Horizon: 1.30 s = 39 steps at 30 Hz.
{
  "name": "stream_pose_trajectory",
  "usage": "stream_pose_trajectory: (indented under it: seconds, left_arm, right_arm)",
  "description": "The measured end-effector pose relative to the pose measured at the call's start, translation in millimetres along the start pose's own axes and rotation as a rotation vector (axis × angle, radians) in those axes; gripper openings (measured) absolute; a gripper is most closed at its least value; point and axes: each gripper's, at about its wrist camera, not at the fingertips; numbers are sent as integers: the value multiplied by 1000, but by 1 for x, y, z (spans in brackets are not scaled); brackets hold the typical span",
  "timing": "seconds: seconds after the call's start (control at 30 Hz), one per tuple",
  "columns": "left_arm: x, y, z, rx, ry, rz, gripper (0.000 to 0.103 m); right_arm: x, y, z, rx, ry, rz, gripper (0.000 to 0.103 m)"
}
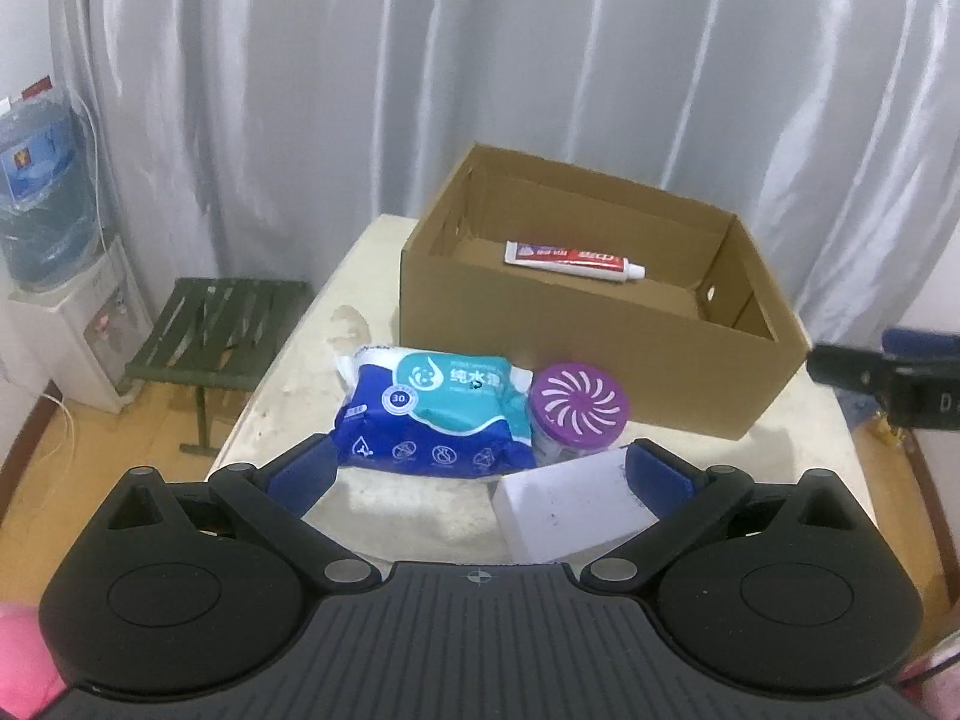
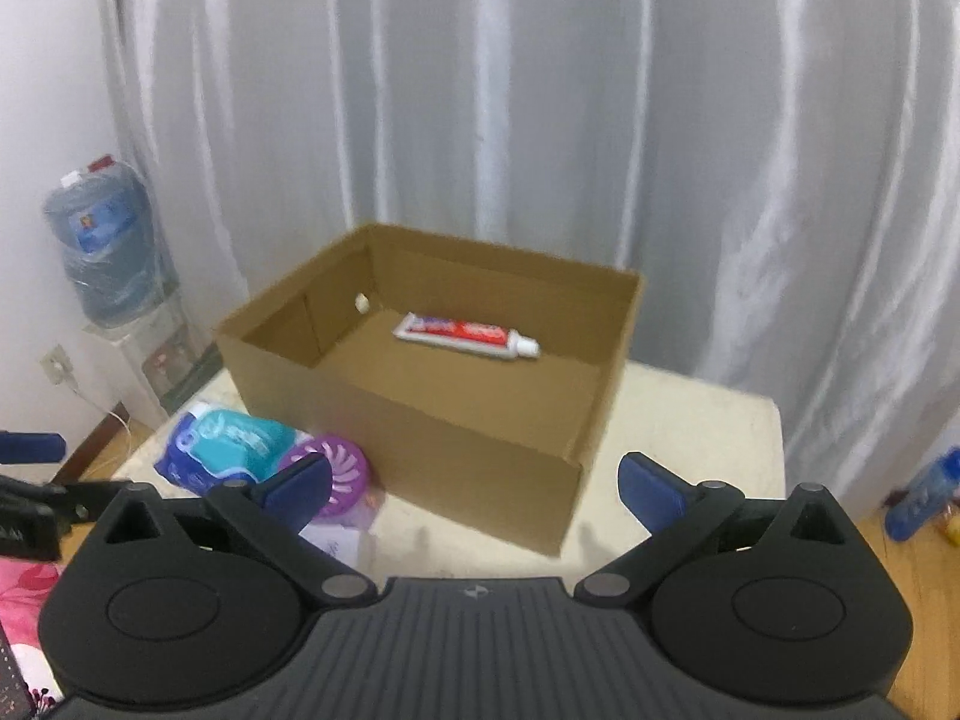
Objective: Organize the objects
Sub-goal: 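Withdraw the left gripper from the box toward the purple canister, then close the left gripper around the purple air-freshener canister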
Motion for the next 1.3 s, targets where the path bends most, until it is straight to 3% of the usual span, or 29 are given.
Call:
stream_pose_trajectory:
  seconds: [0.13,0.33,0.67,0.87,1.03,1.23,1.3]
  left_arm:
    - [11,-1,4,-9,10,52,103]
    - [22,12,9,-1,24,-25,103]
    - [29,22,24,-41,104,-17,102]
    - [27,27,38,-14,170,15,101]
    - [25,33,49,4,232,67,95]
    - [19,48,53,28,240,43,91]
    - [16,53,56,37,248,45,81]
  right_arm:
    - [0,-2,-4,-45,-25,41,103]
    - [13,5,13,-188,127,30,103]
    - [29,20,20,-237,232,-16,103]
    - [35,29,23,-274,291,-21,100]
    - [31,42,25,-294,330,-28,95]
    - [25,65,27,-322,383,-79,88]
    - [24,72,29,-329,396,-88,84]
Point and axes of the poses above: each gripper's, at about its wrist camera, not at the fingertips, and y roughly the way its jaws point, z to its right, x to its underside, and after that the axes turned 6 degrees about -x, right-handed
